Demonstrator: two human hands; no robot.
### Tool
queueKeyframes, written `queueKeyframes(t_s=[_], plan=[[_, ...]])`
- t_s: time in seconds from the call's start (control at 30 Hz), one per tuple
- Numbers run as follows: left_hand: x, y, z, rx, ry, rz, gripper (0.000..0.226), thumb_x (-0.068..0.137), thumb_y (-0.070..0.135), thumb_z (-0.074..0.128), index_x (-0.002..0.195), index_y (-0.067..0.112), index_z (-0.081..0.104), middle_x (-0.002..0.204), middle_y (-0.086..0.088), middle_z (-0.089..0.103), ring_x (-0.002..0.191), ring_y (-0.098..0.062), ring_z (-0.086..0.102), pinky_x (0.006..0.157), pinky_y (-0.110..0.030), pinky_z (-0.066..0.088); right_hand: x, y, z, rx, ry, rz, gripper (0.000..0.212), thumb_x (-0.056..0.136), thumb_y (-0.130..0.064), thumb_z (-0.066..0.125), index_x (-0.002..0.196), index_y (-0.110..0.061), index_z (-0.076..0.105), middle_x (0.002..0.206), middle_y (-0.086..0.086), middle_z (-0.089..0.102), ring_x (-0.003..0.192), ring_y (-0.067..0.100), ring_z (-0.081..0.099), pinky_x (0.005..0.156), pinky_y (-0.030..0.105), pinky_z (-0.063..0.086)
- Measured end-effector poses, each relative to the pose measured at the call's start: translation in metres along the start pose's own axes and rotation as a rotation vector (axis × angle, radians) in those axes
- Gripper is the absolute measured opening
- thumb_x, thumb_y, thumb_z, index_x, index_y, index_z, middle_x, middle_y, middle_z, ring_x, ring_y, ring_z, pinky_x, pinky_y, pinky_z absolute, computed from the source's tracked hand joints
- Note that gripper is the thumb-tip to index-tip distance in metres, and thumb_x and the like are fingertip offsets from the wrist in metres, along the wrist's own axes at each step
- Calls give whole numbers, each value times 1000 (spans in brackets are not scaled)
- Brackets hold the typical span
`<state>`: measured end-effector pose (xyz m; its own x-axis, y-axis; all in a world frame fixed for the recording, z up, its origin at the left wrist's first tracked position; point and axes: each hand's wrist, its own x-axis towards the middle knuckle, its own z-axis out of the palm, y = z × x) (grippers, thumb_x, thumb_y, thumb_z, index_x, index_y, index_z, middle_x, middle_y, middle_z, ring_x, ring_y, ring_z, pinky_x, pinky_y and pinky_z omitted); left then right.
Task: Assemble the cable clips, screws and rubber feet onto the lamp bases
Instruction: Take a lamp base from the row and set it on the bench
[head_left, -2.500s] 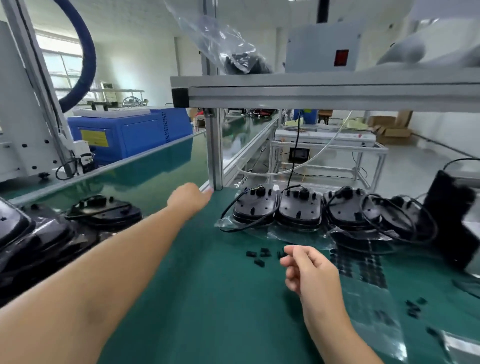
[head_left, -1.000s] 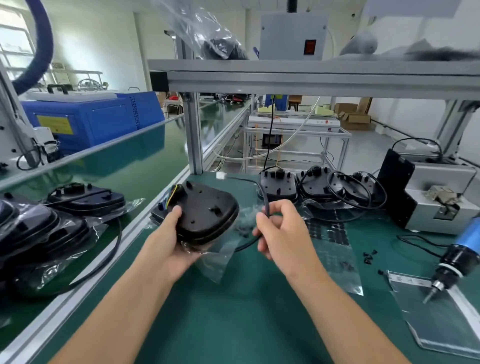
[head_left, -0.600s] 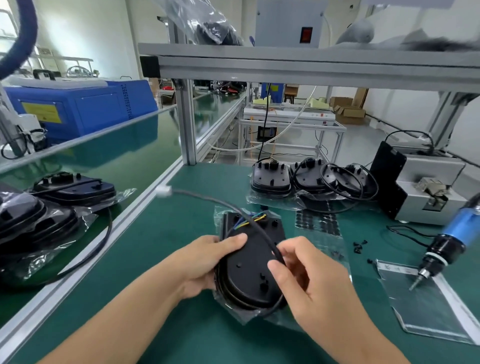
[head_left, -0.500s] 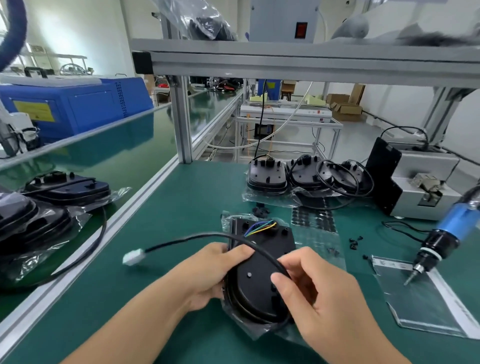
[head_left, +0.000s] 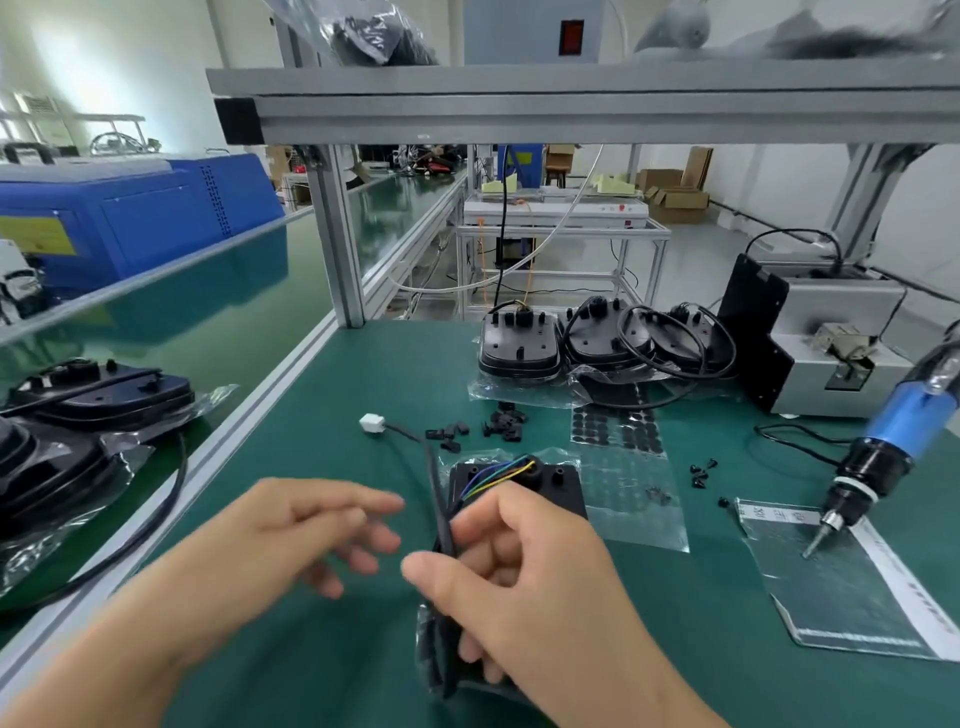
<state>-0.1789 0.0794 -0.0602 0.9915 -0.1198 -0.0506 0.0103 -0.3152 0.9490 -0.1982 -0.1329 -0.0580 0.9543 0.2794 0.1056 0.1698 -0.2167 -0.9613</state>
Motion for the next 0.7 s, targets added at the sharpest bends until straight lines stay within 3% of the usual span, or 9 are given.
queueKeyframes(t_s=[0.07, 0.13, 0.17, 0.3, 0.4, 0.47, 0.53, 0.6, 0.7], plan=[[3, 6, -9, -349, 28, -28, 29, 86, 26, 55, 103, 18, 77, 102, -19, 72, 76, -20, 70, 56, -28, 54, 8, -7, 13, -48, -15, -56, 33, 70, -43, 80, 84, -24, 57, 66, -6, 65, 48, 3, 55, 49, 17, 43], [15, 11, -11, -530, -11, -121, 56, 76, 51, 55, 109, 9, 72, 106, -20, 71, 81, -24, 71, 68, -36, 55, 11, -12, 28, -162, -50, -117, 36, 70, -48, 79, 85, -25, 55, 64, -15, 61, 56, -1, 54, 59, 13, 43], [25, 12, -9, -545, 24, -169, 59, 75, 51, 57, 111, 6, 67, 104, -20, 72, 81, -25, 73, 69, -37, 57, 12, -14, 36, -206, -91, -129, 37, 71, -50, 78, 86, -27, 54, 64, -16, 60, 60, -2, 54, 64, 14, 44], [60, 27, -3, -818, 147, -336, 23, 97, 14, 49, 96, -8, 57, 76, -15, 74, 52, -12, 68, 42, -13, 50, 11, -16, 59, -332, -281, -130, 39, 74, -55, 70, 100, -35, 49, 82, -10, 67, 87, 11, 62, 85, 30, 50], [76, 35, -16, -933, 157, -329, 20, 99, 9, 44, 94, -2, 59, 61, -5, 66, 41, -5, 56, 34, -9, 40, 23, -18, 51, -259, -234, -154, 37, 76, -67, 57, 97, -36, 60, 72, -19, 64, 69, -3, 58, 70, 20, 47], [79, 41, -17, -904, 135, -238, 17, 97, 7, 46, 100, 3, 63, 63, -3, 64, 44, -5, 55, 35, -10, 40, 46, -24, 38, -116, -16, -139, 32, 85, -63, 50, 81, -35, 65, 68, -21, 65, 65, -3, 59, 65, 21, 45], [75, 44, -6, -803, 97, -151, 17, 96, 4, 48, 102, 6, 64, 64, -5, 64, 45, -6, 54, 36, -12, 40, 81, -31, 26, -2, 130, -33, 39, 95, -56, 43, 75, -30, 65, 81, -8, 72, 80, 11, 67, 76, 37, 54], [70, 43, 9, -633, 47, -79, 16, 95, 5, 50, 97, 8, 66, 67, -8, 67, 45, -8, 56, 37, -13, 40, 113, -39, 19, 61, 133, 105, 51, 100, -51, 37, 78, -15, 65, 83, 8, 71, 79, 27, 66, 80, 41, 54], [64, 43, 19, -186, 184, -14, 31, 93, 39, 58, 85, 12, 71, 73, -5, 74, 51, -10, 66, 44, -16, 46, 131, -44, 22, 273, 126, 188, 36, 101, -35, 45, 81, -11, 62, 83, 9, 71, 71, 22, 64, 60, 31, 53]])
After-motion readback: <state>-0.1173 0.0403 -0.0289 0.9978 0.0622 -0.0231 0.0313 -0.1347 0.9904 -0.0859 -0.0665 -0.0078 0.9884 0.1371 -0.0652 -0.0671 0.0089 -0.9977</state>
